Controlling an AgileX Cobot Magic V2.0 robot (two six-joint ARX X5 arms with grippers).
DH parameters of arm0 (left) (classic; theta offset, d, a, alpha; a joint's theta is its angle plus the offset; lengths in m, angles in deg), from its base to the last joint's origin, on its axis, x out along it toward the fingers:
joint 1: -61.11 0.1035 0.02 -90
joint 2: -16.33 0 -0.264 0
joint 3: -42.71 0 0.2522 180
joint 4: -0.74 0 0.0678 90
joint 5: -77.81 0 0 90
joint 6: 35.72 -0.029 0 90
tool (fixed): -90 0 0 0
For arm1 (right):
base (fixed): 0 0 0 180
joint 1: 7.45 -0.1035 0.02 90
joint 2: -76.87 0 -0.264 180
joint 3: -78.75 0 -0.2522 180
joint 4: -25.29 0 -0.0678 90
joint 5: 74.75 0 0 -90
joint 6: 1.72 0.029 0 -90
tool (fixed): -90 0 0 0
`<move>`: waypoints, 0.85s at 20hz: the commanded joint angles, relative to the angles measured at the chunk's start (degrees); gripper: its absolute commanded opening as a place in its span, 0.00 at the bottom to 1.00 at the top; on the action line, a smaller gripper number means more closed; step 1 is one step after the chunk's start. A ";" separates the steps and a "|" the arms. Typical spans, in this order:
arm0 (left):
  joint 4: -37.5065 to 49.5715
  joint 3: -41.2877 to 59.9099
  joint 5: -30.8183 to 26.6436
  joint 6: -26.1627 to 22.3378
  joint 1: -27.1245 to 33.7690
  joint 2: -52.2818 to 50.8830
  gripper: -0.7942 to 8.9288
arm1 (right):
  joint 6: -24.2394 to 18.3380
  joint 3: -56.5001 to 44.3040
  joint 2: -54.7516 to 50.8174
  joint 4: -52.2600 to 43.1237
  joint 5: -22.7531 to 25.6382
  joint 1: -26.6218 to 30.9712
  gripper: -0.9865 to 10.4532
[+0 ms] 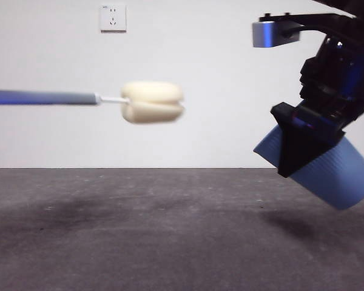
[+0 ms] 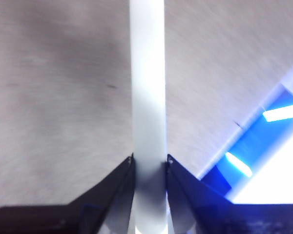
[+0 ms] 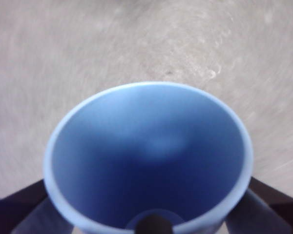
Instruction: Pick up the cup brush,pick up the cup,insert the brush into the cup,clean the cup,put the cup brush back,put the cup back to the fixed position on the table
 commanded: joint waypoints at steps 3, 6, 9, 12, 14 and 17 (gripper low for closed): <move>0.98 -0.04 2.82 -2.56 -4.90 2.97 0.07 | -13.90 3.54 1.03 3.39 8.87 -5.05 0.07; 1.33 -0.04 3.23 -2.47 -8.92 4.81 0.07 | -20.72 3.96 3.06 5.01 15.26 -7.98 0.07; 2.69 -0.04 3.41 -1.53 -11.04 5.38 0.07 | -24.24 3.96 5.79 6.71 18.95 -11.54 0.07; 2.45 -0.04 3.41 -1.53 -12.35 5.42 0.07 | -24.83 3.96 7.76 5.14 20.13 -14.21 0.07; 1.38 -0.04 3.45 -1.33 -12.98 5.42 0.07 | -24.79 3.96 8.57 4.70 20.13 -15.08 0.07; 1.09 -0.04 3.45 -0.46 -13.44 5.44 0.07 | -25.00 3.96 8.83 4.61 20.17 -16.11 0.07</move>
